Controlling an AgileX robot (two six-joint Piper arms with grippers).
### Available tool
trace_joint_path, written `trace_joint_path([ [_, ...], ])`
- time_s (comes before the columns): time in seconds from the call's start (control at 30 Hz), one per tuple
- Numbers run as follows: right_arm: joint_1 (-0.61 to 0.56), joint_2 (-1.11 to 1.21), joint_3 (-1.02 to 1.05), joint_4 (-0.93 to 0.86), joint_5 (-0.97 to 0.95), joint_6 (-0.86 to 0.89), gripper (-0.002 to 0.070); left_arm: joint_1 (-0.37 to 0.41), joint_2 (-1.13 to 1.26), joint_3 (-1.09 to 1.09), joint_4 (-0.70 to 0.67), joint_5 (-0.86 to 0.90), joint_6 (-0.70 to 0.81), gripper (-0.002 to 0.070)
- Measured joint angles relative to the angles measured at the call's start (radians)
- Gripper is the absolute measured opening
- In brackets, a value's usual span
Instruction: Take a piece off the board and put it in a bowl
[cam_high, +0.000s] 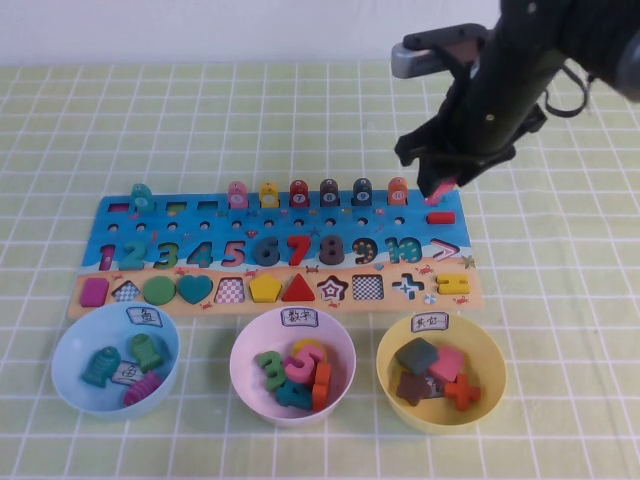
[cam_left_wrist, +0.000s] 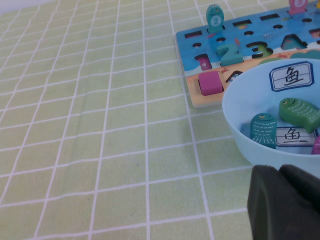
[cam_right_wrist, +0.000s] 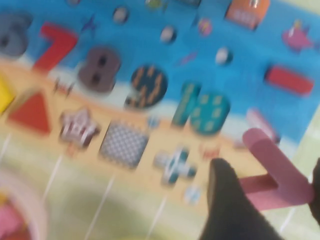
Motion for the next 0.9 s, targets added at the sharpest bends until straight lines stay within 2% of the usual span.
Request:
trace_joint_path([
  [0.47, 0.098, -0.408, 0.511, 0.1, 0.001, -0.04, 0.0293, 0.0, 0.0, 0.0, 0.0, 0.0, 0.0, -0.0005],
  [0.67, 0.147, -0.418, 0.595, 0.078, 0.001, -0.04, 0.0292, 0.0, 0.0, 0.0, 0.0, 0.0, 0.0, -0.0005],
  [0.9, 0.149, -0.351, 0.605, 0.072, -0.003, -0.061, 0.0292, 0.0, 0.0, 0.0, 0.0, 0.0, 0.0, -0.0005],
])
